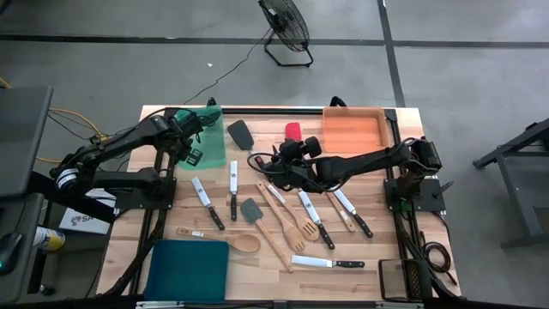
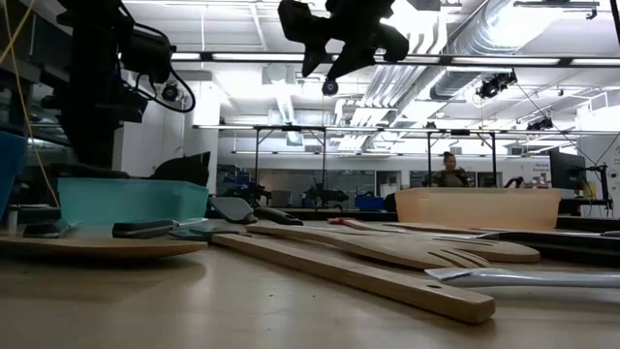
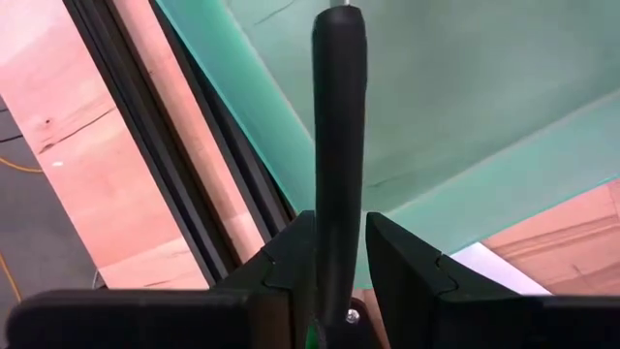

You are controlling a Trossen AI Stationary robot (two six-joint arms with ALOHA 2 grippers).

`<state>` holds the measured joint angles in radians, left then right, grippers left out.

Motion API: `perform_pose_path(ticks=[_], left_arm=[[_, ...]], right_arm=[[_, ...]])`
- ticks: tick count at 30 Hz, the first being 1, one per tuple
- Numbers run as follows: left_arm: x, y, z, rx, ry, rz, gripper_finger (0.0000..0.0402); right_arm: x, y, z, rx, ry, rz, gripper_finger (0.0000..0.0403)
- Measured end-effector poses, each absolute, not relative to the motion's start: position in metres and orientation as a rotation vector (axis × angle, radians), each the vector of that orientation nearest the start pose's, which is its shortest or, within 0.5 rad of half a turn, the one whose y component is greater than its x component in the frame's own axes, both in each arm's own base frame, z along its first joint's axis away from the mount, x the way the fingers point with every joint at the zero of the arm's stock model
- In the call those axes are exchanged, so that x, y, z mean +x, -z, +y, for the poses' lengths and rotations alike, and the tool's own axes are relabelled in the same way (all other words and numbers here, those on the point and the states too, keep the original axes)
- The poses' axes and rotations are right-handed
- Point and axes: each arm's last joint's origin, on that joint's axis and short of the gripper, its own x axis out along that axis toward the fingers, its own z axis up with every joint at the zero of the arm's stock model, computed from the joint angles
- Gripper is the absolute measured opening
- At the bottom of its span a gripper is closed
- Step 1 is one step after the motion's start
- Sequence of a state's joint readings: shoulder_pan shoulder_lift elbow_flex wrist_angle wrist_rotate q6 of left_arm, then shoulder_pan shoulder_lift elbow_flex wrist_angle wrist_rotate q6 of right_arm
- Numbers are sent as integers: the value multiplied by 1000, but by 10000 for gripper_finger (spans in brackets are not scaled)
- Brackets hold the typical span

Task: Pick & Place Kitchen Items
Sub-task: Put the black wide spatula into the blue green bin, then put the red scraper spatula into the blue green bin

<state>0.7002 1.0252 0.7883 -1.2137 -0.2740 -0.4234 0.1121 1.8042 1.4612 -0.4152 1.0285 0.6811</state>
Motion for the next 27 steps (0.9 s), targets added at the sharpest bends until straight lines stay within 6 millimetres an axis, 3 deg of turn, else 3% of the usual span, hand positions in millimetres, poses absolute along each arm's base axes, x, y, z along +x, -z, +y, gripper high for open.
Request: perform_pose_path(ticks=[6, 13, 21, 27], left_arm=[[109, -239, 102, -607, -1080, 1284, 93], [111, -270, 104, -547, -1054, 1165, 94], [96, -296, 91, -470, -1027, 983, 94], [84, -311, 78, -434, -929, 811, 94]], right_arm=[[394, -276, 15, 233, 992, 356, 201], [396, -274, 2, 318, 927, 404, 201], [396, -274, -1, 303, 906, 432, 201], [389, -265, -3, 346, 896, 548, 201]])
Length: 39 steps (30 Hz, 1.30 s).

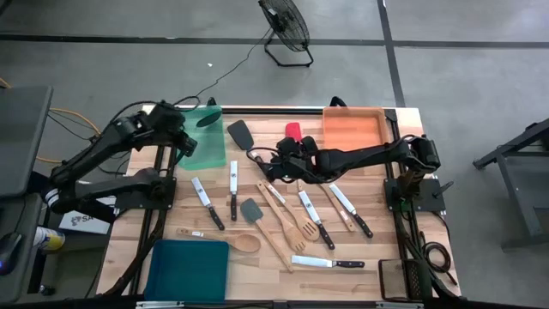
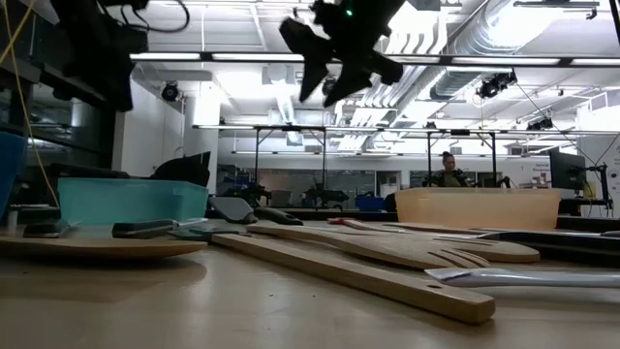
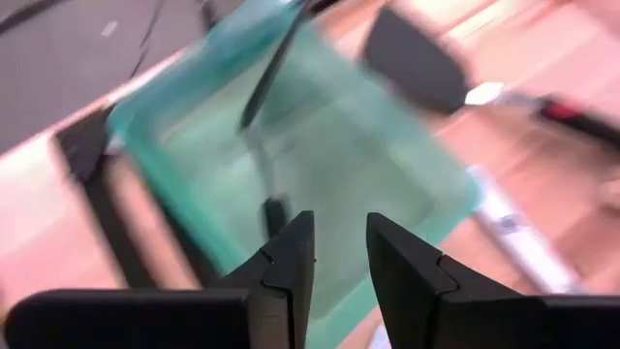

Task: Pick & Place Kitchen Items
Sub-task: Put the red scraper spatula into the blue green bin

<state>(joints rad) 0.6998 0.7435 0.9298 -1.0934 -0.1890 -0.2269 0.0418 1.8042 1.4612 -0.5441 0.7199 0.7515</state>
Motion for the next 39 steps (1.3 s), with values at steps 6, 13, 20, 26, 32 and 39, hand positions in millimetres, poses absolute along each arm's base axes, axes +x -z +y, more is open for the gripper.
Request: perform_pose_path(ticks=[6, 13, 20, 26, 32, 39], left_arm=[[83, -322, 71, -386, -752, 679, 94], [88, -327, 70, -330, -593, 622, 94], [88, -327, 70, -317, -589, 625, 94], [88, -327, 71, -314, -588, 626, 94], [88, -327, 71, -300, -584, 631, 94], [88, -327, 71, -298, -587, 632, 94]], right_arm=[[379, -256, -8, 446, 937, 660, 201], [374, -253, -46, 604, 1031, 649, 201], [370, -244, -91, 670, 1047, 718, 201], [370, -219, -122, 737, 1020, 837, 201], [368, -197, -148, 777, 1025, 907, 201], [368, -179, -162, 808, 980, 971, 201]])
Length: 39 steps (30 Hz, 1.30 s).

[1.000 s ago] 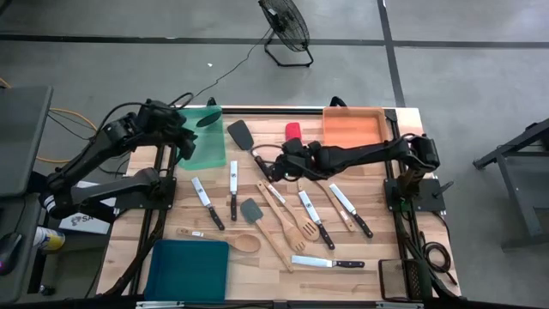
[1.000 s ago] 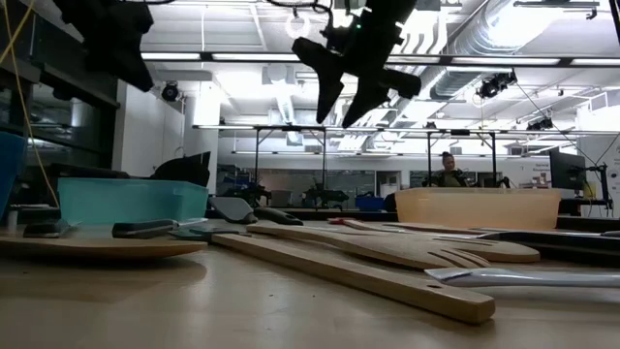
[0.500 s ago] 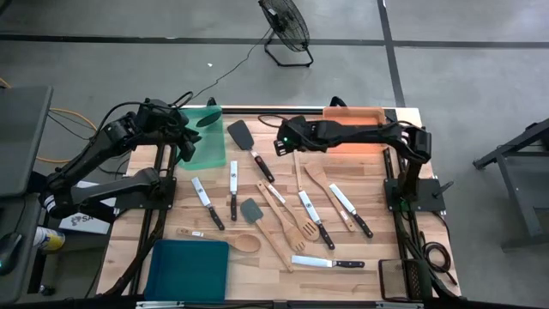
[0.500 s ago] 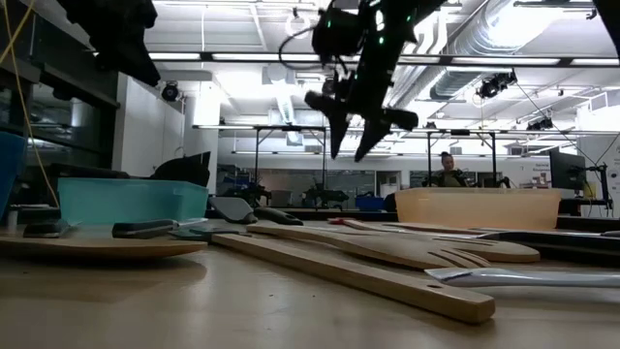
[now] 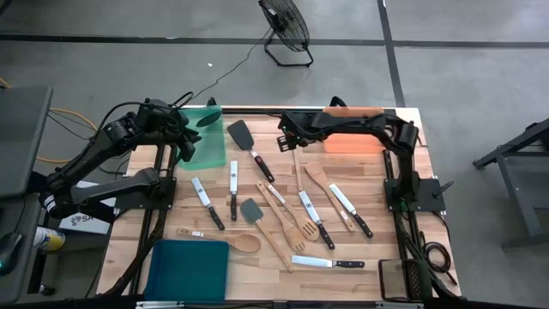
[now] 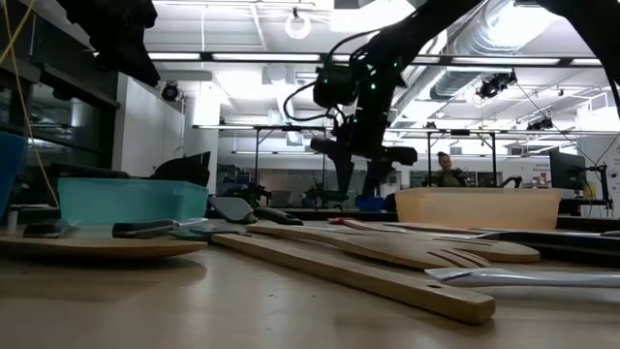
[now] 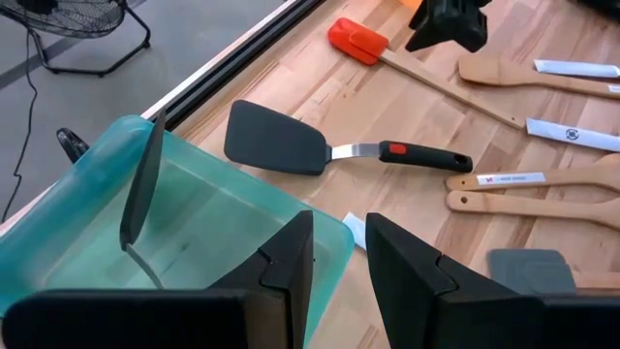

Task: Pick & Place Kitchen Items
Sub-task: Put the red scraper spatula into the blue green bin

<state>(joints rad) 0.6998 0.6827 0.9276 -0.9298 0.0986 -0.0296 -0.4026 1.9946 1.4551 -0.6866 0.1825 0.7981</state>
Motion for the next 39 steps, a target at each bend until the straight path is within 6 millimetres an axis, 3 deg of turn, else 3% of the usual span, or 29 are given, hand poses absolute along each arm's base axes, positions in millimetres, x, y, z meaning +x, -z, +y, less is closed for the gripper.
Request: perform_pose_path(ticks=[11, 19, 29, 39], left_arm=[[88, -327, 71, -296, -591, 630, 94], [89, -328, 71, -291, -592, 618, 94], [89, -328, 71, -281, -591, 621, 94], [89, -328, 71, -273, -588, 624, 94]], right_arm=[[364, -176, -179, 875, 897, 976, 201], [369, -178, -172, 902, 809, 991, 201], [365, -175, -160, 839, 819, 1096, 201], [364, -164, -169, 827, 890, 1104, 201]])
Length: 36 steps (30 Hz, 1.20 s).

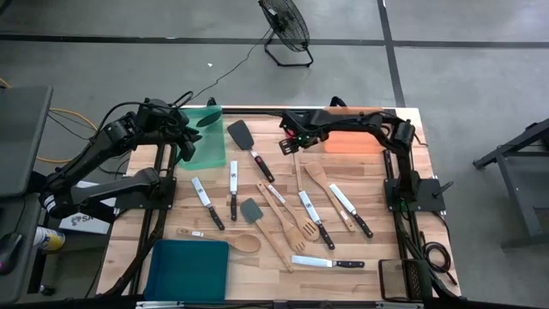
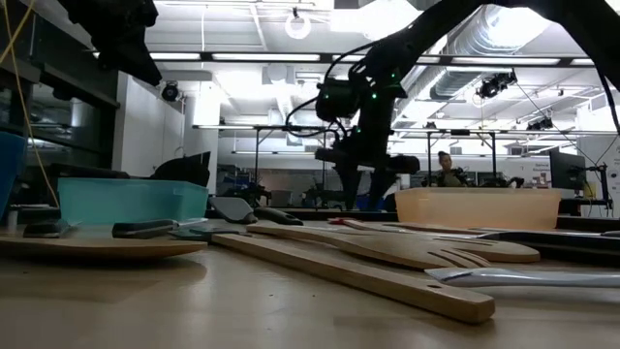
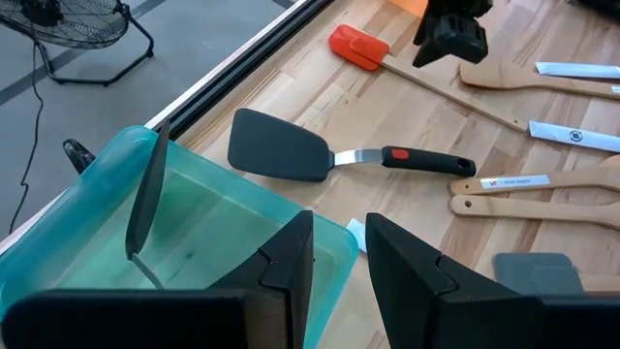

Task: Pick & Place Kitchen Items
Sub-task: Put the red scraper spatula into the blue green bin

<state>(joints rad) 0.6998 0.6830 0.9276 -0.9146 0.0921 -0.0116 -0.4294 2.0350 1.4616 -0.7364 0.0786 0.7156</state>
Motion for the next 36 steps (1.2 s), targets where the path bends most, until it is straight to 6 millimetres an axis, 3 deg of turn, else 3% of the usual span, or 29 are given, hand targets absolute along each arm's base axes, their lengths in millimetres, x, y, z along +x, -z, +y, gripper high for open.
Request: perform_pose_path(ticks=[11, 19, 36], left_arm=[[89, -328, 71, -269, -587, 626, 94], [89, -328, 72, -265, -591, 628, 94], [89, -327, 71, -266, -594, 633, 94]], right_arm=[[374, -134, -175, 843, 893, 1103, 201], [376, -126, -171, 826, 917, 1127, 199], [383, -110, -150, 775, 984, 1170, 102]])
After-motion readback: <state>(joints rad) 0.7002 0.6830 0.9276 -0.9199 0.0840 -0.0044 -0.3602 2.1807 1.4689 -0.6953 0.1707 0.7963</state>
